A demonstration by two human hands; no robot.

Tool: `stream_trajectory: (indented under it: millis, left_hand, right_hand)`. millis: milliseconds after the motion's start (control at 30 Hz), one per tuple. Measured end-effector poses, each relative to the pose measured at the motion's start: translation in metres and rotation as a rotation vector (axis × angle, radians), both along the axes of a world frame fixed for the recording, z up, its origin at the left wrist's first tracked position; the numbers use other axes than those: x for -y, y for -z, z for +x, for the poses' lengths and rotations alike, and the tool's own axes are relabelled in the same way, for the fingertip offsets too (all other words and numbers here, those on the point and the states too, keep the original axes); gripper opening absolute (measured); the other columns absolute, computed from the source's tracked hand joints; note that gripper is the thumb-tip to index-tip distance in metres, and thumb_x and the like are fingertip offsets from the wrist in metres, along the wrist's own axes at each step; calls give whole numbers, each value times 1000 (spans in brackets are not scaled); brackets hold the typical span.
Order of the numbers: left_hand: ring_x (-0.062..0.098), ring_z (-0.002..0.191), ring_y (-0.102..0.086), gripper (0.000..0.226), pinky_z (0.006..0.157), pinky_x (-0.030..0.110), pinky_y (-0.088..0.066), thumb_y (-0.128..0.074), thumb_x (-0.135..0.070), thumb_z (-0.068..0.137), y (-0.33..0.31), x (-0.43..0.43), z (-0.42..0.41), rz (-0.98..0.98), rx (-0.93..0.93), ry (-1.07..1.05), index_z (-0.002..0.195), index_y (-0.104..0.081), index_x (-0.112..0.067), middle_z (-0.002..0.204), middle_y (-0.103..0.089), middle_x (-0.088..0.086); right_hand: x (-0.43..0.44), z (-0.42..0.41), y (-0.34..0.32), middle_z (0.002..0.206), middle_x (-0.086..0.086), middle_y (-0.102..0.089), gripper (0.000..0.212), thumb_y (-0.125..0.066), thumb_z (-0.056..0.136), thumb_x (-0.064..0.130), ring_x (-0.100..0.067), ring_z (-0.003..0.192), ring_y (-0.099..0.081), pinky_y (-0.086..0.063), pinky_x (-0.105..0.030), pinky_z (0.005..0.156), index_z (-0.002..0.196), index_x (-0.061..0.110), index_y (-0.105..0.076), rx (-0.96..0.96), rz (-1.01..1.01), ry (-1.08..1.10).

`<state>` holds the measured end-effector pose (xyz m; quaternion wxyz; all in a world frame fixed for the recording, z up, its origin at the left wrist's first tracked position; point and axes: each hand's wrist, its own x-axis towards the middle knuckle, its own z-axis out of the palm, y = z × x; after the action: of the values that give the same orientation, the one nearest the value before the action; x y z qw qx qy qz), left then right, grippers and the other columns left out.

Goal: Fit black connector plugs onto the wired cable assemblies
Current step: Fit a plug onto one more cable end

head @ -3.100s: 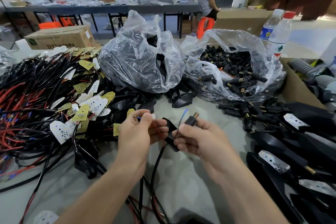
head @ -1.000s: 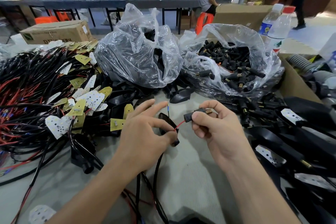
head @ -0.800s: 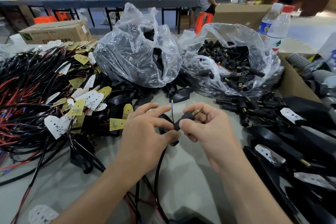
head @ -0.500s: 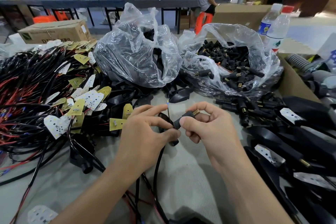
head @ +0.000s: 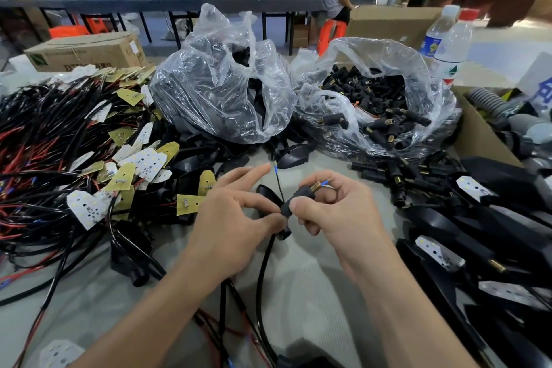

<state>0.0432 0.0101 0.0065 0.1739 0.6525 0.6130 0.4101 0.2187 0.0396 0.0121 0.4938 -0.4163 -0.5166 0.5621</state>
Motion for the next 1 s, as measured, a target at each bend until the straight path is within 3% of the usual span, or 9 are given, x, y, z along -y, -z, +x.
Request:
stream_trajectory:
  millis: [100,200,300,433,533,633,733,867,1000]
  left_hand:
    - [-17,131,-36,28,100,1,-21,-94,-29,63,1,0,0,-42,50,-19,61,-75,-50,119,-57,-49]
    - [-17,130,-39,27,101,5,-24,-92,-27,64,2,-1,1,-46,110,-13,61,-76,-47,116,-58,-50]
    - [-19,128,-38,28,101,8,-24,-91,-26,66,3,-1,3,-51,114,-14,60,-75,-48,116,-57,-51]
    - [-23,129,-33,21,101,8,-23,-92,-31,65,3,2,7,-86,101,1,66,-77,-45,120,-59,-45]
    - [-13,130,-44,41,105,18,-32,-89,-47,59,-5,7,9,-33,82,10,95,-72,-58,125,-60,-41]
    - [4,101,-68,60,88,27,-50,-79,-49,63,-9,11,19,-24,201,124,120,-64,-57,111,-73,-24]
    - [6,72,-70,43,67,18,-50,-78,-42,67,-6,12,27,-43,244,94,108,-70,-53,85,-77,-17]
    - [11,76,-72,25,74,35,-56,-75,-22,75,-3,12,29,-131,409,147,96,-78,-35,83,-78,-3]
    - [20,74,-66,30,82,55,-58,-69,-21,77,-9,13,32,-78,584,83,97,-78,-41,85,-75,16]
  right_hand:
    - [1,-1,-1,54,-3,-60,32,-76,69,9,-24,55,-50,-40,-30,47,95,17,-58,18,-12,29]
    - [4,-3,-8,63,-15,-68,14,-70,85,14,-28,52,-56,-43,-28,43,80,22,-60,-71,-8,-22]
    - [3,-3,-11,69,-23,-69,37,-51,104,16,-29,49,-61,-44,-27,41,71,22,-66,-173,-6,-14]
    - [1,2,-9,63,-20,-68,34,-56,98,13,-30,50,-58,-44,-33,47,65,13,-66,7,89,173]
    - [2,3,-8,58,-10,-65,27,-60,92,21,-33,56,-60,-44,-38,54,67,13,-68,184,184,281]
    - [12,-5,-12,54,5,-58,26,-60,88,29,-12,52,-51,-40,-28,55,62,26,-66,318,306,238]
    - [20,-15,-15,57,12,-60,21,-61,86,30,-7,58,-55,-40,-24,56,66,31,-67,378,382,240]
    - [17,-14,-16,61,3,-61,21,-64,88,32,-12,58,-55,-43,-27,57,72,19,-69,329,434,324]
    - [15,-13,-17,63,-7,-65,22,-60,92,33,-12,52,-51,-43,-24,52,85,21,-77,26,215,222]
